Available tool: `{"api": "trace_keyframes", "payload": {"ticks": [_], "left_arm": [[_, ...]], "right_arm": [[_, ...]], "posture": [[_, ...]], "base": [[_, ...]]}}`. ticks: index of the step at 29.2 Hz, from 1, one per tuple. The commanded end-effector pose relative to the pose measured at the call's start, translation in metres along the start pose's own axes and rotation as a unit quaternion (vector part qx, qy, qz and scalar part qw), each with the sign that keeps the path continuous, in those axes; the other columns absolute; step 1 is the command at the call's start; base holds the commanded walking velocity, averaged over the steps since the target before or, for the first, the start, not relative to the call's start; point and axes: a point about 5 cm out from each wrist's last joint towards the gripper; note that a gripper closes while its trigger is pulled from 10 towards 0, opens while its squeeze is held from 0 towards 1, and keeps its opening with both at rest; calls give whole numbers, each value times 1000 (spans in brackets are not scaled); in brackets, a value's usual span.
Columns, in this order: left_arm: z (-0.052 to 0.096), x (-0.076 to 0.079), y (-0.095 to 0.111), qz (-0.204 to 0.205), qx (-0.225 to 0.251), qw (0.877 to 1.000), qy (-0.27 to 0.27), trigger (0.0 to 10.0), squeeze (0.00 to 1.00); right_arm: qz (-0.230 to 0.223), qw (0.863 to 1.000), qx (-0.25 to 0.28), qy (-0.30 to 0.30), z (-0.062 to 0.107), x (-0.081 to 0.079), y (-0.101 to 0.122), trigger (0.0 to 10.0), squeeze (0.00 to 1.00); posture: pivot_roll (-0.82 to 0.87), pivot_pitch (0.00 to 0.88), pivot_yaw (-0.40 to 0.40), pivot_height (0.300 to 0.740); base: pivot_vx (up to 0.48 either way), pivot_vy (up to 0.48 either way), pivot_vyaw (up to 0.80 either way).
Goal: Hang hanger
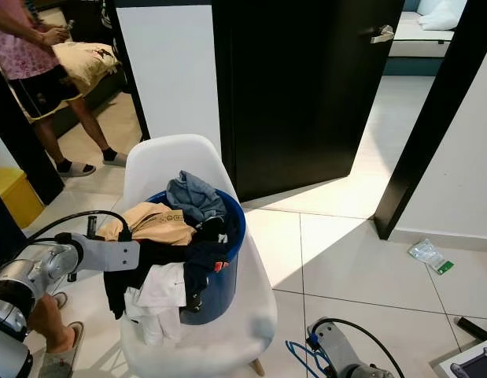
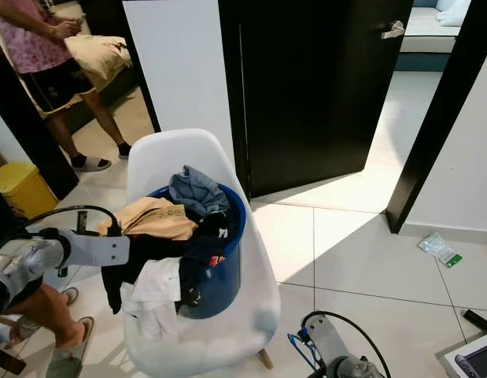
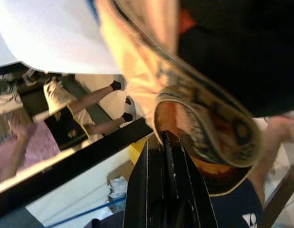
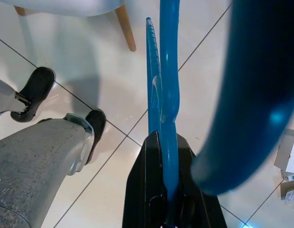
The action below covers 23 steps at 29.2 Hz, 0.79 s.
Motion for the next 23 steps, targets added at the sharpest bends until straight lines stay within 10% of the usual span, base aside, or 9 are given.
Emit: {"api": "trace_keyframes", "payload": {"ticks": [1,9,11,17,18,19,20,21,23], "left_arm": [[5,-12,-10,34,-14,999,32,0,0],[18,-85,-2,223,58,954,189,0,0],[34,-122,8,323,134,904,244,0,0],[48,-143,19,388,206,857,271,0,0],[62,-159,33,428,268,812,292,235,0],[75,-173,47,458,318,771,307,5961,0],[84,-180,57,476,351,744,311,5961,0],[90,-185,65,490,374,724,310,10000,0],[91,-186,69,497,384,715,308,10000,0]], "right_arm": [[2,1000,4,2,-1,-2,3,10000,0],[1,1000,6,2,-1,-2,4,10000,0],[1,1000,8,1,-1,-2,4,10000,0],[-2,1000,11,-2,-1,-3,5,10000,0],[-4,1000,12,-6,-1,-2,5,10000,0],[-6,1000,13,-9,-1,-2,5,10000,0],[-7,1000,14,-11,-1,-2,5,10000,0],[-7,1000,14,-12,-1,-1,5,10000,0],[-7,1000,14,-13,-1,-1,5,10000,0]], "posture": [[-36,26,9,740],[-21,17,3,740],[-16,6,6,740],[-17,2,9,740],[-9,0,12,740],[-5,0,10,740],[-2,0,11,740],[-2,0,11,740],[-2,0,11,740]], "base": [[0,0,0],[0,0,0],[0,0,0],[0,0,0],[0,0,0],[0,0,0],[0,0,0],[0,0,0],[0,0,0]]}}
Point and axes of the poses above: a point about 5 cm out from each wrist's last joint towards the gripper, its own z axis pointing back from the gripper into the wrist, its own y axis along the axis of the wrist's last joint, x = y × z, and after that the axes turned 10 degrees about -z, right-handed
